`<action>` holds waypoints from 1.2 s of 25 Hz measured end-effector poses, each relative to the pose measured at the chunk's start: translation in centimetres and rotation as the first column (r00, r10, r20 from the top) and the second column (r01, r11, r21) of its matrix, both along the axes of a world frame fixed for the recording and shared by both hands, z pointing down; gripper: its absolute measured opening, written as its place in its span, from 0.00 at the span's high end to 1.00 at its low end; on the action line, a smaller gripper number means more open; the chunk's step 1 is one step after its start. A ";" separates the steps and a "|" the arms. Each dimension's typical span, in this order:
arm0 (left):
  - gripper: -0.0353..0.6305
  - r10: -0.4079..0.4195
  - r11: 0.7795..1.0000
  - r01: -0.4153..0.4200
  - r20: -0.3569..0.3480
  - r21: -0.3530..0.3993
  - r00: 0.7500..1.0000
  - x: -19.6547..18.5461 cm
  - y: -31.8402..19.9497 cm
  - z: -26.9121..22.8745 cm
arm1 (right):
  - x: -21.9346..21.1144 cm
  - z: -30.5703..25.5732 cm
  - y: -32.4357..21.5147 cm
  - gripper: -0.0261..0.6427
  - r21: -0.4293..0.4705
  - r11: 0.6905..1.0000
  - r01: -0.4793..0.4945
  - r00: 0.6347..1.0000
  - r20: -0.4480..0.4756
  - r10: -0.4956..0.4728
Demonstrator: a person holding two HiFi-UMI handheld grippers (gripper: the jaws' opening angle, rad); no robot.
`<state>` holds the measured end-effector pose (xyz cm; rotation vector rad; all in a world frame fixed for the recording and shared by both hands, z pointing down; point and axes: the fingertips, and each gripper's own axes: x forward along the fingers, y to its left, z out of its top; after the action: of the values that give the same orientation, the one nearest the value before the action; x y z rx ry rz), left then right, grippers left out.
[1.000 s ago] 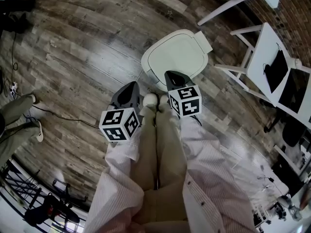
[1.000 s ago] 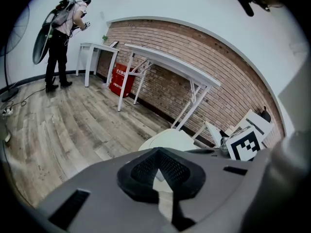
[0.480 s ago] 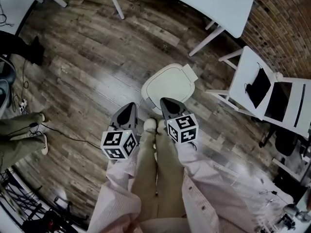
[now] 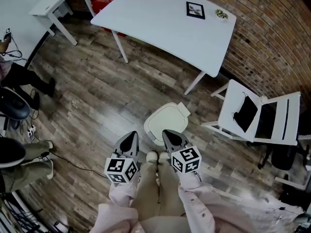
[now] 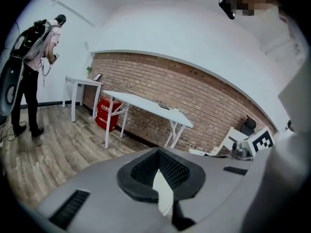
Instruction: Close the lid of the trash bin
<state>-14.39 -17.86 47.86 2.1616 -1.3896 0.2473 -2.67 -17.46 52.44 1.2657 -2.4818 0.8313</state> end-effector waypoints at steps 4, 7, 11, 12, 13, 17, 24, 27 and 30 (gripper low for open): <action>0.96 0.033 0.998 -0.033 0.006 0.055 0.999 0.3 0.0 -3.2 | 1.1 -3.7 -0.3 0.96 0.054 0.998 -0.034 0.999 0.024 0.033; 0.96 0.043 0.995 -0.044 0.014 0.091 0.999 0.2 0.2 -5.5 | 2.5 -6.5 -0.6 0.96 0.092 0.992 -0.083 0.996 0.051 0.079; 0.96 0.054 0.988 -0.059 0.039 0.142 0.998 0.0 0.5 -8.3 | 3.9 -10.0 -1.0 0.96 0.148 0.980 -0.129 0.989 0.092 0.116; 0.96 0.056 0.986 -0.063 0.051 0.157 0.997 -0.1 0.7 -9.0 | 4.1 -10.8 -1.0 0.96 0.163 0.978 -0.129 0.989 0.099 0.114; 0.96 0.059 0.983 -0.069 0.059 0.172 0.996 -0.2 0.8 -9.7 | 4.2 -11.6 -1.0 0.96 0.179 0.976 -0.124 0.989 0.103 0.107; 0.96 0.059 0.969 -0.075 0.074 0.234 0.996 -0.6 1.0 -12.7 | 4.5 -14.9 -1.1 0.96 0.256 0.962 -0.090 0.993 0.094 0.068; 0.96 0.040 0.946 -0.056 0.057 0.320 0.998 -1.0 0.6 -16.7 | 5.7 -20.2 -1.2 0.96 0.370 0.925 -0.092 0.994 0.090 0.063; 0.96 0.028 0.932 -0.046 0.056 0.359 0.998 -1.5 0.3 -18.4 | 6.4 -22.3 -1.2 0.96 0.417 0.903 -0.102 0.993 0.089 0.071; 0.96 0.016 0.919 -0.034 0.049 0.392 0.999 -1.8 -0.3 -20.1 | 7.1 -24.0 -1.5 0.96 0.449 0.886 -0.116 0.992 0.093 0.083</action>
<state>-16.19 -18.12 27.78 2.5118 -1.5433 0.0234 4.43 -18.97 28.39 1.5402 -2.7941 0.3182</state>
